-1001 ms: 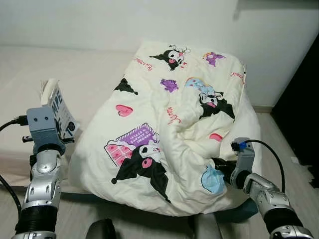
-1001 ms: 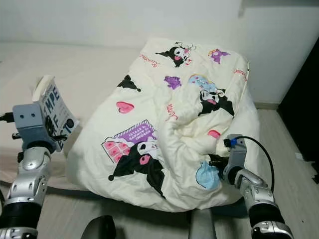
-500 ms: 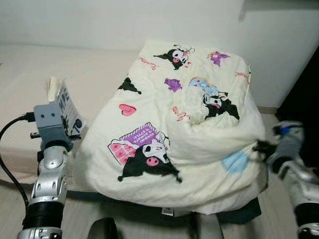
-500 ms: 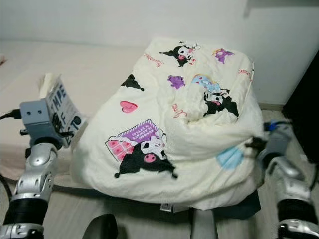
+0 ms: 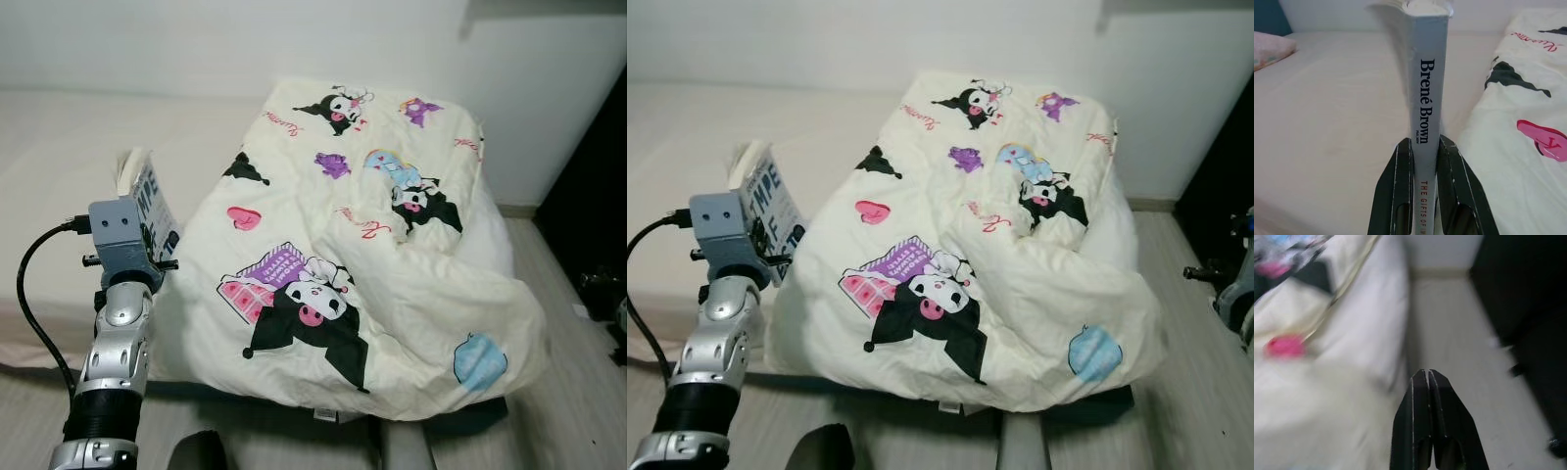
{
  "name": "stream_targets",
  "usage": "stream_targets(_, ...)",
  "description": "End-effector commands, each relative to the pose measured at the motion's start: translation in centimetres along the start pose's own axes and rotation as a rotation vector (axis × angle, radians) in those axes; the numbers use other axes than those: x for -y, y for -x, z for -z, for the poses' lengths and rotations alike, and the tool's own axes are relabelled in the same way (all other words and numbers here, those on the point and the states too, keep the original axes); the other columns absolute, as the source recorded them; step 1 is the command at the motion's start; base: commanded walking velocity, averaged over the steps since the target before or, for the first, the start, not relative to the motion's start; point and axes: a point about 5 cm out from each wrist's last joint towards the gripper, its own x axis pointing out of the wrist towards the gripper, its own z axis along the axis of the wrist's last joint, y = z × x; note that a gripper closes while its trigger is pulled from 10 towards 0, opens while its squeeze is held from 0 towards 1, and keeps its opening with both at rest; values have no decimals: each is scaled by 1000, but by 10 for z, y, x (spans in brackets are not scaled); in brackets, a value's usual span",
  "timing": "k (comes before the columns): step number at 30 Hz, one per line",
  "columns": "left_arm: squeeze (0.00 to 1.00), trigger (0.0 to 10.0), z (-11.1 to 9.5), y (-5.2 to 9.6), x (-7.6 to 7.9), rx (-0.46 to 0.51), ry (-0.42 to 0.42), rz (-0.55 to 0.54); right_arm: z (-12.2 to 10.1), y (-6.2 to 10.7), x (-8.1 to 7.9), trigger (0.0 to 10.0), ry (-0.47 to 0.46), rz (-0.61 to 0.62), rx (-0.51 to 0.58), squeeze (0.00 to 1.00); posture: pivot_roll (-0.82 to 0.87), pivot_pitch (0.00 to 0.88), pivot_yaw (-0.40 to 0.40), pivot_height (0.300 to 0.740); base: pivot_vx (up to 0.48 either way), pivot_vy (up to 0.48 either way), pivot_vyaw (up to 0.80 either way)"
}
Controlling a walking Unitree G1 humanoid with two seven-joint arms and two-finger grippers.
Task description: Clean up the room
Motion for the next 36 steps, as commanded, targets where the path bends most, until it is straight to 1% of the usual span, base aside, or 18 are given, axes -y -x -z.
stream_targets(1, 0, 10000, 0, 1, -3, 10, 3, -16, 25, 12, -15, 0, -31, -68, -102, 0, -143, 111, 5, 500, 0, 0, 0)
stream_targets(5, 0, 10000, 1, 0, -2, 8, 6, -15, 44, 14, -22, 0, -53, -95, -141, 0, -146, 113, 8, 500, 0, 0, 0)
stream_targets(6, 0, 10000, 1, 0, 0, 6, 9, -11, 52, 8, -25, 10000, -88, -116, -113, 0, -146, 109, 9, 500, 0, 0, 0)
stream_targets(8, 0, 10000, 1, 0, 5, 5, 14, -1, 54, -8, -28, 10000, -206, -136, 40, 0, -133, 108, 16, 500, 0, 0, 0)
stream_targets(9, 0, 10000, 0, -1, 6, 6, 15, 4, 52, -15, -25, 10000, -263, -123, 114, 902, -127, 106, 17, 500, 0, 0, 0)
stream_targets(10, 0, 10000, -1, -1, 7, 9, 15, 9, 50, -21, -23, 10000, -317, -114, 166, 1000, -123, 105, 17, 500, 0, 0, 0)
stream_targets(12, 0, 10000, -3, -2, 7, 15, 12, 12, 45, -27, -22, 10000, -395, -122, 212, 1000, -110, 106, 20, 500, 0, 0, 0)
stream_targets(15, 0, 10000, -3, -2, 7, 18, 11, 12, 44, -29, -23, 10000, -421, -133, 223, 1000, -110, 106, 20, 500, 0, 0, 0)
stream_targets(17, 0, 10000, -5, -2, 3, 21, 3, 7, 40, -37, -26, 10000, -486, -149, 233, 1000, -87, 110, 25, 500, 0, 0, 0)
stream_targets(19, 0, 10000, -5, -2, 3, 21, 3, 7, 40, -37, -26, 10000, -486, -149, 233, 1000, -87, 110, 25, 500, 0, 0, 0)
stream_targets(20, 0, 10000, -5, -2, 1, 22, -1, 5, 41, -42, -31, 10000, -507, -177, 225, 1000, -80, 112, 26, 500, 0, 0, 0)
stream_targets(22, 0, 10000, -5, -2, -1, 23, -6, 3, 44, -47, -37, 10000, -510, -210, 207, 1000, -68, 116, 28, 500, 0, 0, 0)
stream_targets(24, 0, 10000, -7, -1, -3, 25, -14, 1, 54, -55, -47, 10000, -459, -240, 158, 1000, -53, 125, 39, 500, 0, 0, 0)
stream_targets(30, 0, 10000, -9, 1, -8, 27, -37, 7, 65, -66, -56, 10000, -483, -300, 168, 1000, -3, 156, 62, 500, 0, 0, 0)
stream_targets(31, 0, 10000, -10, 1, -11, 29, -49, 8, 71, -72, -58, 10000, -483, -289, 146, 1000, 16, 166, 71, 500, 0, 0, 0)
stream_targets(32, 0, 10000, -12, 1, -15, 31, -65, 9, 84, -79, -59, 10000, -449, -230, 51, 1000, 24, 170, 75, 500, 0, 0, 0)
stream_targets(35, 0, 10000, -13, 1, -17, 32, -70, 9, 90, -81, -59, 10000, -424, -197, -1, 1000, 27, 171, 76, 500, 0, 0, 0)
stream_targets(36, 0, 10000, -14, 1, -19, 33, -74, 8, 97, -81, -59, 10000, -377, -161, -44, 0, 34, 177, 78, 500, 0, 0, 0)
